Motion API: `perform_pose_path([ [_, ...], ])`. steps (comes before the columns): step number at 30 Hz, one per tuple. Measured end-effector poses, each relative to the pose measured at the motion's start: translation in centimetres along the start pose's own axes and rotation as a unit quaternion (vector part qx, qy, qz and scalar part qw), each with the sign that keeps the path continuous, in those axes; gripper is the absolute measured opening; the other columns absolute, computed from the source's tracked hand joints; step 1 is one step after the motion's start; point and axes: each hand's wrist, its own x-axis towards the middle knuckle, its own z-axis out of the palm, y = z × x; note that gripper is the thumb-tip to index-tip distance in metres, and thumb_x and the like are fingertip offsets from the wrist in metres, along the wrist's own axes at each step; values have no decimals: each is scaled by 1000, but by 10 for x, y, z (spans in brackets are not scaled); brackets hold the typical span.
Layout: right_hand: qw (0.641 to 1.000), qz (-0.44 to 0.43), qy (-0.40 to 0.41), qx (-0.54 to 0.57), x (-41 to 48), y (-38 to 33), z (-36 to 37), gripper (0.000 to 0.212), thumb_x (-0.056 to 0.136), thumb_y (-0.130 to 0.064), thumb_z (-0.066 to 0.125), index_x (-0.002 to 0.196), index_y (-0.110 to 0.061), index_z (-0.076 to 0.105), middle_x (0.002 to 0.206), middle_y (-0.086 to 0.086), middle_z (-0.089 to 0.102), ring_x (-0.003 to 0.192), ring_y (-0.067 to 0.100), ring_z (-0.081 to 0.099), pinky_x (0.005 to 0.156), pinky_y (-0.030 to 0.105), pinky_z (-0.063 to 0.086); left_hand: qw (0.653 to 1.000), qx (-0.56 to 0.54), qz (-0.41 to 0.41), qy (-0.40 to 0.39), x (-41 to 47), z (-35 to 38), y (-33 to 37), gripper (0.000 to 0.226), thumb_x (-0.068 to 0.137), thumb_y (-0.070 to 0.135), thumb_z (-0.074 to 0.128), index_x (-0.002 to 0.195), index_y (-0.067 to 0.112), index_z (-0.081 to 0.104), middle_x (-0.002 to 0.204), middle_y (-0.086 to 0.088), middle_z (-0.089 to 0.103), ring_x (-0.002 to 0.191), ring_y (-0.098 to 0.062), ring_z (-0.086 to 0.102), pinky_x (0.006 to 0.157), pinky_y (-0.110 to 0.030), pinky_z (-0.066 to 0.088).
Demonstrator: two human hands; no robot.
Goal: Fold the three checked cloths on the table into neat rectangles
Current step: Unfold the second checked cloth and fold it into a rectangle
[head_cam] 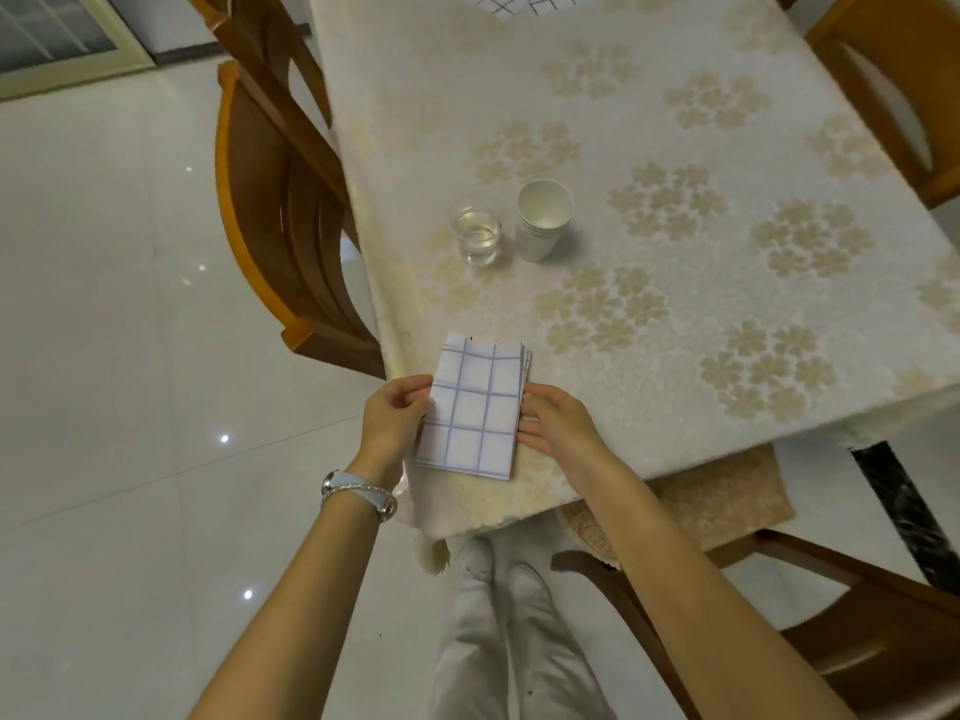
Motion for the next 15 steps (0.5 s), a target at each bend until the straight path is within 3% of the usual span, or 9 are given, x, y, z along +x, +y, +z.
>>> perform_pose_path([
  [6,999,-5,28,-17,-12,-3,-10,38,101,-20,50,138,-12,50,129,12,62,107,27,66,93,34,53,1000,-7,5,9,-13,-7,12,27,95,5,56,121,10,63,114,-4,64,95,-12,61,76,-18,49],
  [10,997,-69,30,35,-40,-19,-19,34,102,-26,49,134,-16,54,129,9,62,106,21,67,94,32,53,998,-25,59,-8,-34,-20,28,30,97,21,57,127,17,62,124,0,60,116,-18,57,88,-24,47],
  [15,979,-178,28,95,-91,-49,-25,29,104,-31,42,127,-25,58,128,3,64,110,19,67,102,37,49,985,-80,134,-68,-63,-28,76,24,100,33,50,121,28,62,133,-1,60,124,-18,55,104,-39,46],
])
